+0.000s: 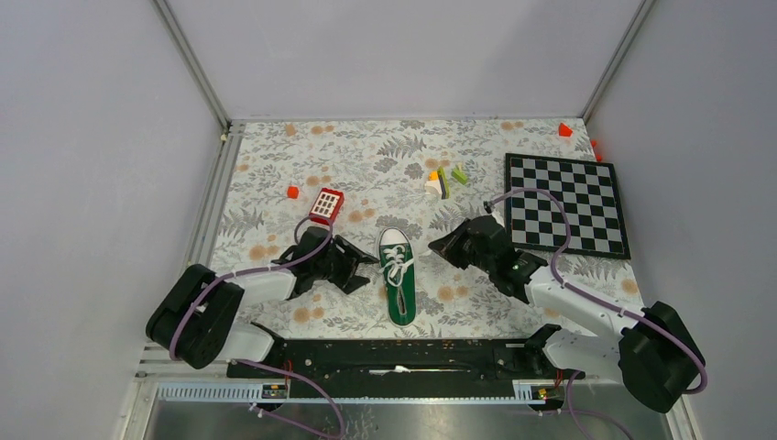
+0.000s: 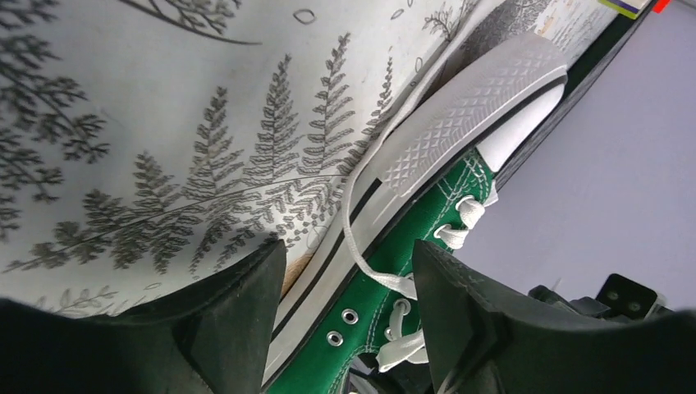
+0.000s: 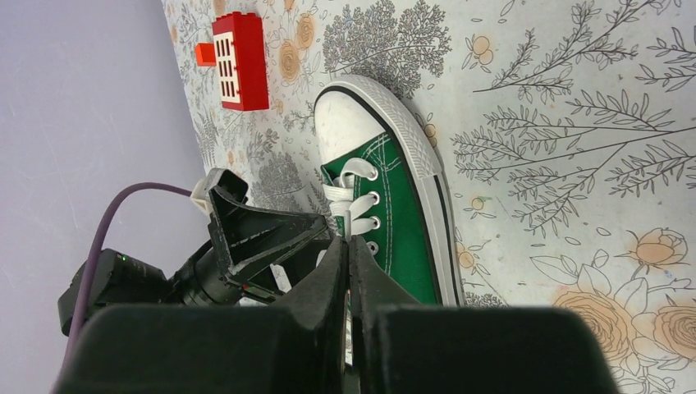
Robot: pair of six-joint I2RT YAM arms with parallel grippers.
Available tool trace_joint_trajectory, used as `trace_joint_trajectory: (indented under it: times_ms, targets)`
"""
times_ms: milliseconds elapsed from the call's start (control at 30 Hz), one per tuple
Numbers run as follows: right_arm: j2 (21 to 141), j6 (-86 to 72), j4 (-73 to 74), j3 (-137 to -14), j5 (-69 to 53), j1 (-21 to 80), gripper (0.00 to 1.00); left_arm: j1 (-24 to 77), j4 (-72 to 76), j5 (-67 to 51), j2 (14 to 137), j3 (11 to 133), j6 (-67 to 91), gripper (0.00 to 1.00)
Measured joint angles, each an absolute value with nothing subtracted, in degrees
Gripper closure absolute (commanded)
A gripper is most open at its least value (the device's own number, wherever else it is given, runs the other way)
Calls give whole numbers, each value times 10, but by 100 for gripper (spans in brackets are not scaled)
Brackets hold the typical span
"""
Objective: Tie the shoes
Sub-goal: Tie the shoelace on the shoe.
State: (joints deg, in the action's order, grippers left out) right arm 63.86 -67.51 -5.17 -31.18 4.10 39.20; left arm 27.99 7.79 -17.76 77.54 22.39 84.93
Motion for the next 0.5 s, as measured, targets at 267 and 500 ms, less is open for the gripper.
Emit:
trace_joint_trajectory:
  times_ms: [267, 500]
  targets:
    - [632, -675, -50, -305, 41, 390, 100, 311, 182, -180, 823, 208, 913, 56]
    - [617, -672, -36, -305, 50, 389, 100, 312, 233, -182, 840, 205, 939, 95]
